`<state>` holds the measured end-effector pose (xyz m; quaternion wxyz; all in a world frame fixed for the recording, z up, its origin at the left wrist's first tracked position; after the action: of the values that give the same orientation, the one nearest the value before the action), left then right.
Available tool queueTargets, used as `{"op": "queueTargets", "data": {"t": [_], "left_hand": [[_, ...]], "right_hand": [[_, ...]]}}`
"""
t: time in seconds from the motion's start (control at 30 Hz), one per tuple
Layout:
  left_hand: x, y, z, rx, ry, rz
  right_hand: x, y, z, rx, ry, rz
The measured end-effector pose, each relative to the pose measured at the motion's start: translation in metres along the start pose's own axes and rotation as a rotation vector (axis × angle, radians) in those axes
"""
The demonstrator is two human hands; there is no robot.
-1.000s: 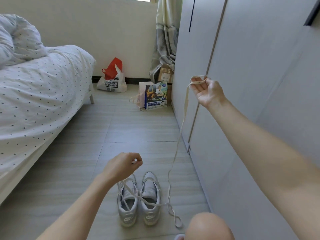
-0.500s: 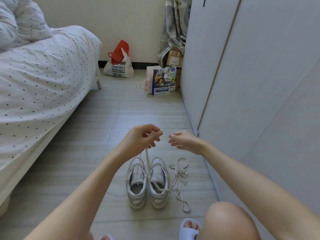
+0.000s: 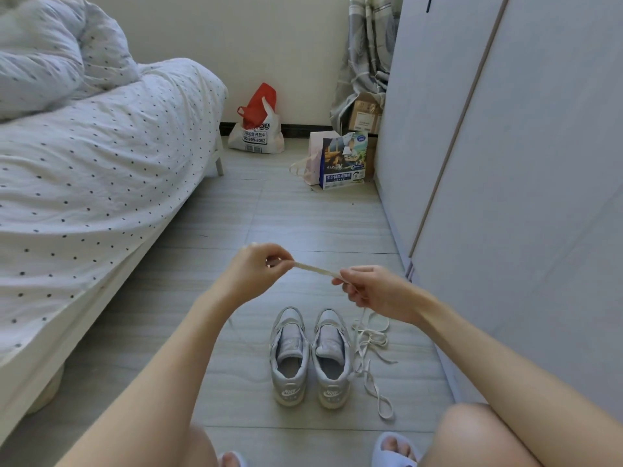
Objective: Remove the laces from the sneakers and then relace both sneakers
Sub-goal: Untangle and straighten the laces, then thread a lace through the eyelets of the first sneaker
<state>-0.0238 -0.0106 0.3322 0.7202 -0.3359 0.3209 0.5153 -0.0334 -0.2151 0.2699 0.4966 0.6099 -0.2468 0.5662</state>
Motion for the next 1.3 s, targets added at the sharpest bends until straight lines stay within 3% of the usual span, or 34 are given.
{"op": "queueTargets", "data": {"t": [0.27,0.4,0.6,0.77,0.9,0.97,1.1,1.3], "left_hand": [[0.023,0.011,-0.014,0.228,-0.101,-0.002],[0.042,0.011,-0.007,0.249,-0.132,0.085],[0.080,-0.008,0.012,0.306,-0.209,0.306],[0.139,-0.004,-0.010,0.252,-0.187,0.399],[0.205,0.015,-0.064,0.207,0.015,0.543],[0.235,0.021,-0.090,0.210,0.046,0.593],[0.281,0.012,-0.128,0.192,0.009,0.600],[0.308,0.011,-0.162,0.140,0.091,0.588]], "right_hand": [[-0.008,0.008,0.005,0.026,0.006,-0.006],[-0.009,0.000,0.008,-0.019,-0.055,-0.048],[-0.012,-0.016,0.001,0.046,0.346,-0.150],[-0.046,-0.059,-0.009,0.002,0.382,-0.166],[-0.106,-0.107,-0.032,-0.014,0.319,-0.285],[-0.137,-0.131,-0.038,-0.034,0.433,-0.327],[-0.179,-0.175,-0.042,-0.070,0.584,-0.329],[-0.218,-0.206,-0.056,-0.029,0.511,-0.357]]}}
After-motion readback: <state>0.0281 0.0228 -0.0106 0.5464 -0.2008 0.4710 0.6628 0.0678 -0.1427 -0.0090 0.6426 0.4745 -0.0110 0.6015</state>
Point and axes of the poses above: each hand's wrist, its own y-axis away from the middle knuckle, its own z-axis out of the back of the hand, x = y × z, the point moved 5 cm from there along -y, towards the middle knuckle, and after that the axes turned 13 degrees about y, right-handed, at the moved point
